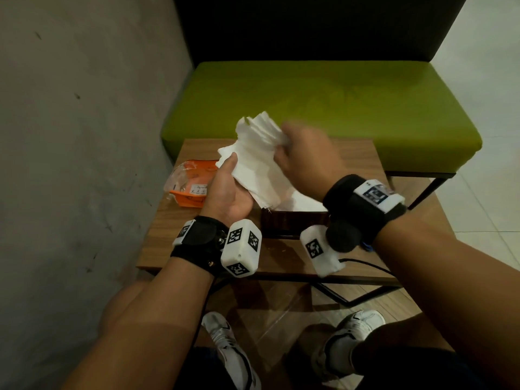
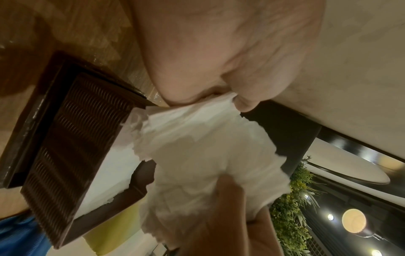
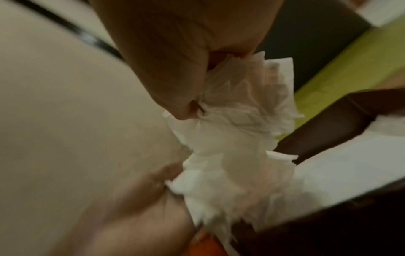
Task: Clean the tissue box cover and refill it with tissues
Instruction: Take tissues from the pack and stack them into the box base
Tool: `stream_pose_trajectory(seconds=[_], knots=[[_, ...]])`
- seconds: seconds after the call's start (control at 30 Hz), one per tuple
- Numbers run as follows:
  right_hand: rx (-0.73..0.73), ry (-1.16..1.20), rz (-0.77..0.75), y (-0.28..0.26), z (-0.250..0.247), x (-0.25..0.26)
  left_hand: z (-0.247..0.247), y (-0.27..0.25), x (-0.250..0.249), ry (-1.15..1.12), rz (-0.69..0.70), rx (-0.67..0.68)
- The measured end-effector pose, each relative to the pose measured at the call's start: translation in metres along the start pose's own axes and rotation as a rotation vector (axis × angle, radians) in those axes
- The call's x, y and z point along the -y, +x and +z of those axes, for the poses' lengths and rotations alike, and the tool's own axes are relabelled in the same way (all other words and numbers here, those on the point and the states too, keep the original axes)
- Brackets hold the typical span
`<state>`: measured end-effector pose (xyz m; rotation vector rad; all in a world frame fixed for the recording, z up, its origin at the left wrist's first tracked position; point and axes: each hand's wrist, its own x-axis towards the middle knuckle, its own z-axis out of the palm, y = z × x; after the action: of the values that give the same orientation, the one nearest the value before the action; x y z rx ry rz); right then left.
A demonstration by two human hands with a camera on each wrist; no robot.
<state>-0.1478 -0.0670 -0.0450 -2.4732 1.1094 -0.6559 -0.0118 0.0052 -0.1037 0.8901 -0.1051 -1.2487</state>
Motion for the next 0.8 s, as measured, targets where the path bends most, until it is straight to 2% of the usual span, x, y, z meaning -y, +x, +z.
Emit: stream_pose_trajectory(seconds=[0.13,0.23,0.47,0.53,0.67,0.8], knots=[[0.099,-0.129,-0.147,-0.008,0.021,0.016,0.004,0.006,-0.001,0.038,-0.005,-0.002],[0.163,-0.111,-0.18,-0.013,0.028,0.018,0.001,0.01,-0.003,0.012,-0.022,-0.009],[0.163,-0.026,-0.206,-0.012,0.034,0.015,-0.001,0.006,-0.005,-0.015,-0.055,0.079],[0.187,0.04,-0.174,-0.008,0.034,0.008,-0.004,0.006,-0.005,-0.058,-0.066,0.105],[0.243,0.241,0.0,0.0,0.027,-0.004,-0.008,0.0,-0.003,-0.064,-0.043,0.204],[0.275,0.291,0.068,0.001,0.024,-0.008,-0.007,-0.001,-0.001,-0.018,-0.042,0.208]])
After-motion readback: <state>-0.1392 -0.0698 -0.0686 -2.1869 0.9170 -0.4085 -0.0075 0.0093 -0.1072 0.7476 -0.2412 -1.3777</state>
